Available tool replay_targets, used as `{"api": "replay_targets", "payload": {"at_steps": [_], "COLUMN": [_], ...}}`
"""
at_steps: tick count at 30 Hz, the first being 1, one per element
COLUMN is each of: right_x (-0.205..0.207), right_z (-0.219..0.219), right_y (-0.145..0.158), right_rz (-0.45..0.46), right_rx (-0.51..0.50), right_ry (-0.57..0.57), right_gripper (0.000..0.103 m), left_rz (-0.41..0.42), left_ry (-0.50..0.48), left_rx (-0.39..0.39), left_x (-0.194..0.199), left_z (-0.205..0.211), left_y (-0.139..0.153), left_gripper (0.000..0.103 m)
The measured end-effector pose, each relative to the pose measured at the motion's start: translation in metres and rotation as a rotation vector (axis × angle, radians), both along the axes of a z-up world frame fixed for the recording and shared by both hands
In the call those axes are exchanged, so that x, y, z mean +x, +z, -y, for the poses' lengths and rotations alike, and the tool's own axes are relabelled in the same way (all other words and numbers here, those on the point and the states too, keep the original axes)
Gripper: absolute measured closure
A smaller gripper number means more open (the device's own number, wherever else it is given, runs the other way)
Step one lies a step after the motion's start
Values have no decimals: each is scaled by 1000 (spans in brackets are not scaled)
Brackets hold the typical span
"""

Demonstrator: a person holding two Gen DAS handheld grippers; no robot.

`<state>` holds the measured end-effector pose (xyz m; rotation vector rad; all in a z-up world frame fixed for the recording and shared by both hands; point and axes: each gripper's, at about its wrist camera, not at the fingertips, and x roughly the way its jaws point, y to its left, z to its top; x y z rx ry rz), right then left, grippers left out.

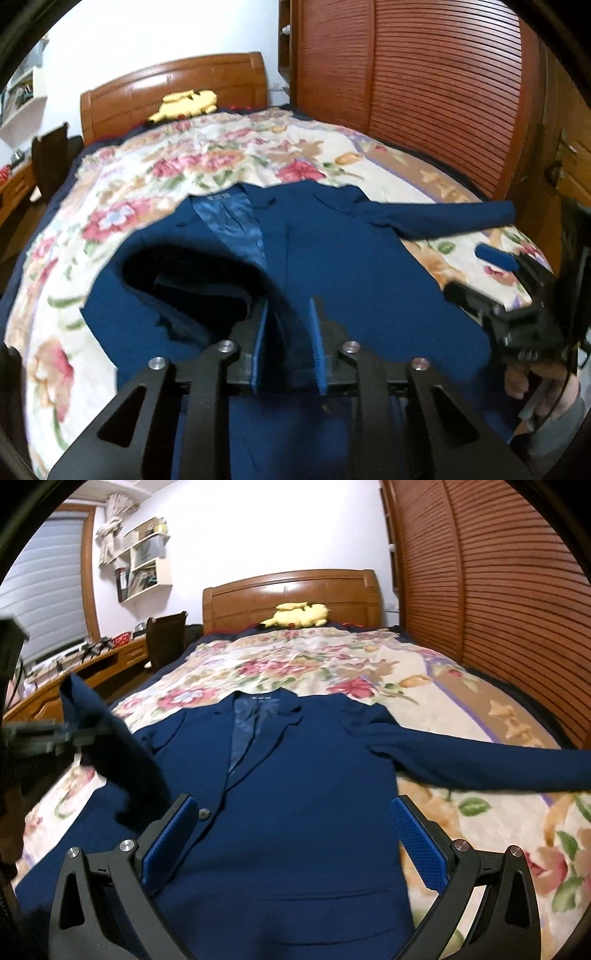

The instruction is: Fold large clothes

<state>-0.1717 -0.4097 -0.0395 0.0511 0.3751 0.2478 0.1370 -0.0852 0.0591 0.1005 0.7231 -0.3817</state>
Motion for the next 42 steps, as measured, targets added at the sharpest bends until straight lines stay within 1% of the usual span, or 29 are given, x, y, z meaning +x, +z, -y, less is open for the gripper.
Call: {"api": "replay_targets", "payload": {"at_steps": [1, 2, 3, 4, 5, 6, 11, 14, 17, 18, 19, 20, 23, 25, 28, 32, 35, 36, 37, 39, 40, 42], "right_x": [-1, -2, -2, -3, -2, -2, 4, 6, 12, 14, 15, 18, 23, 27, 33, 41, 48, 49, 50, 50, 49, 46], "right_z": [0, -1, -2, -4, -5, -9, -19, -33, -44, -47, -51, -54, -66, -73, -86, -94, -96, -97, -96, -95, -93, -92], "right_y": [0, -1, -1, -2, -2, -3, -5, -6, -9, -11, -13, -15, -21, -26, -33, -39, -42, -42, -43, -43, -41, -38], "right_rz": [0, 0, -2, -4, -8, -10, -19, -26, -35, -38, -18, -26, -48, -62, -97, -126, -151, -159, -166, -170, -166, -151], "right_rx": [5, 6, 7, 10, 12, 6, -25, -46, -66, -73, -75, -80, -96, -119, -132, -194, -220, -225, -230, -239, -238, -226], "right_ry": [-3, -3, -2, 4, 11, 14, 48, 84, 128, 142, 168, 186, 238, 269, 336, 361, 369, 373, 376, 378, 381, 382], "right_gripper": [0, 0, 0, 0, 0, 0, 0, 2, 7, 9, 11, 13, 20, 27, 33, 42, 52, 60, 73, 81, 87, 92], "left_rz": [6, 21, 31, 39, 44, 52, 69, 87, 91, 90, 89, 90, 100, 100, 91, 83, 83, 83, 81, 80, 80, 77], "left_ry": [1, 7, 10, 11, 14, 22, 68, 96, 121, 131, 140, 149, 174, 177, 185, 186, 184, 183, 183, 183, 184, 188], "left_rx": [3, 9, 16, 14, 7, -3, -24, -7, -7, -9, -12, -18, -39, -49, -64, -82, -88, -89, -88, -86, -88, -88], "left_x": [-4, -7, -11, -14, -17, -21, -38, -49, -58, -61, -63, -65, -72, -74, -73, -73, -75, -76, -76, -77, -77, -77], "left_z": [-2, -4, -4, -8, -10, -16, -41, -55, -70, -76, -81, -86, -101, -108, -115, -120, -123, -124, -124, -125, -126, -126], "left_y": [-2, -4, -5, -7, -8, -9, -24, -35, -45, -48, -51, -53, -60, -65, -70, -75, -77, -77, -77, -78, -79, -80], "left_gripper": [57, 50, 45, 34, 27, 25, 25, 25, 25, 25, 25, 25, 25, 25, 25, 25, 25, 25, 25, 25, 25, 25]}}
